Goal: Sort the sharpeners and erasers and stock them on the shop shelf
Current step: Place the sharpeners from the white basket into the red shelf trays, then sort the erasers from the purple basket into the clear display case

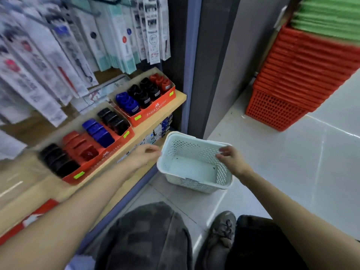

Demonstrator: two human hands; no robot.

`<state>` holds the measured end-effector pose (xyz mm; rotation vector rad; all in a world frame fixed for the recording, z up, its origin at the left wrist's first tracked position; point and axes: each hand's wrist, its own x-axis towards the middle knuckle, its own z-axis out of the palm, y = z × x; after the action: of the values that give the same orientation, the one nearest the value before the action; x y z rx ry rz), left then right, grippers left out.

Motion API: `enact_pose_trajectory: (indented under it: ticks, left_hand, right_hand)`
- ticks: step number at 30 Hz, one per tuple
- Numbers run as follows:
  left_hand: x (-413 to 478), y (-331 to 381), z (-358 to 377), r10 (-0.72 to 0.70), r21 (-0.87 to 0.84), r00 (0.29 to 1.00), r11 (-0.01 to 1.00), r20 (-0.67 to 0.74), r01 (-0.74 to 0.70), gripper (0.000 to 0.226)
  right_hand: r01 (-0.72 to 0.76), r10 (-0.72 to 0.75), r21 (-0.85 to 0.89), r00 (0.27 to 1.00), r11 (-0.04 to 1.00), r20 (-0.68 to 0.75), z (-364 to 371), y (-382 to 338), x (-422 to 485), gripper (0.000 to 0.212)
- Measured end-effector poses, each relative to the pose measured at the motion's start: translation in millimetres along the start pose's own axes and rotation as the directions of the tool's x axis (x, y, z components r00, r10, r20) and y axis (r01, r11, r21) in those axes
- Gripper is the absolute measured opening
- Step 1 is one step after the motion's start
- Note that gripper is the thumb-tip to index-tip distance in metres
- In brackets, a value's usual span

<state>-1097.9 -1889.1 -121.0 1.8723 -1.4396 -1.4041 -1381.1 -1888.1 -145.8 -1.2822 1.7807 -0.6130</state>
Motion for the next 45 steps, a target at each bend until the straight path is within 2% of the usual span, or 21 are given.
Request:
enact_pose_trajectory:
  ticks: [2, 5, 10, 13, 17, 22, 24, 29, 30, 32, 33, 35, 36, 38, 45]
  left_hand:
    - [-42.5, 16.1, -18.9, 0.040, -0.074, 0.998, 0.996, -0.038, -0.043, 0.033]
    - [-101.0, 24.8, -42.1, 0.065, -0.160, 0.992, 0.984, -0.106, -0.082, 0.030]
    - [-172.1, -7.7, -57.8, 0.022, -0.259, 0.966, 0.962, -0.256, -0.090, 0.017]
    - [-215.2, -41.9, -65.3, -0.060, -0.336, 0.932, 0.940, -0.356, -0.067, 0.012]
    - [-268.0, -89.6, -81.4, -0.189, -0.430, 0.853, 0.902, -0.487, -0.046, 0.007]
    - [-328.9, -127.8, -88.8, -0.291, -0.468, 0.741, 0.883, -0.605, -0.036, 0.005]
    - [-345.2, -138.0, -89.0, -0.328, -0.473, 0.710, 0.881, -0.623, -0.008, 0.003]
    - [-372.7, -180.7, -73.5, -0.466, -0.541, 0.650, 0.835, -0.601, 0.099, 0.005]
    - [-378.0, -191.4, -70.2, -0.500, -0.567, 0.636, 0.815, -0.587, 0.117, 0.007]
    - [-388.8, -212.7, -65.5, -0.551, -0.610, 0.617, 0.780, -0.562, 0.141, 0.013]
    - [-393.5, -221.5, -64.5, -0.563, -0.621, 0.617, 0.770, -0.550, 0.148, 0.014]
    - [-399.8, -235.6, -68.7, -0.568, -0.623, 0.620, 0.766, -0.541, 0.158, 0.012]
    - [-400.7, -240.1, -72.2, -0.569, -0.624, 0.620, 0.765, -0.540, 0.159, 0.012]
    - [-399.7, -245.2, -82.1, -0.562, -0.620, 0.626, 0.769, -0.540, 0.156, 0.013]
    - [-374.7, -251.0, -100.6, -0.499, -0.558, 0.717, 0.809, -0.487, 0.184, 0.019]
  right_hand:
    - [0.121, -0.119, 0.000, 0.983, 0.993, 0.142, -0.1, -44.6, -22.3, 0.021]
    - [0.249, -0.247, 0.036, 0.911, 0.968, 0.330, 13.2, -101.1, -59.8, 0.017]
    - [0.389, -0.373, 0.081, 0.772, 0.917, 0.514, 57.7, -141.6, -104.9, 0.019]
    - [0.444, -0.380, 0.058, 0.684, 0.894, 0.623, 87.7, -152.6, -122.9, 0.023]
    - [0.498, -0.368, 0.040, 0.580, 0.866, 0.727, 139.5, -162.8, -141.6, 0.015]
    - [0.629, -0.381, 0.064, 0.384, 0.775, 0.841, 205.8, -178.1, -186.2, 0.020]
    - [0.680, -0.334, 0.018, 0.337, 0.733, 0.880, 226.8, -173.0, -200.3, 0.017]
    - [0.721, -0.185, -0.164, 0.379, 0.673, 0.907, 279.8, -124.1, -212.9, 0.023]
    - [0.681, -0.169, -0.144, 0.372, 0.718, 0.913, 284.0, -114.7, -219.9, 0.023]
    - [0.531, -0.203, -0.014, 0.349, 0.848, 0.915, 291.7, -95.4, -232.7, 0.040]
    - [0.468, -0.218, 0.024, 0.366, 0.884, 0.905, 296.9, -84.3, -238.3, 0.055]
    - [0.343, -0.100, -0.068, 0.450, 0.937, 0.888, 308.3, -67.2, -243.8, 0.079]
    - [0.307, -0.041, -0.131, 0.498, 0.943, 0.866, 312.2, -59.6, -243.1, 0.073]
    - [0.322, -0.037, -0.199, 0.599, 0.925, 0.800, 318.4, -50.0, -234.0, 0.051]
    - [0.377, -0.122, -0.220, 0.702, 0.900, 0.702, 317.3, -50.9, -207.9, 0.041]
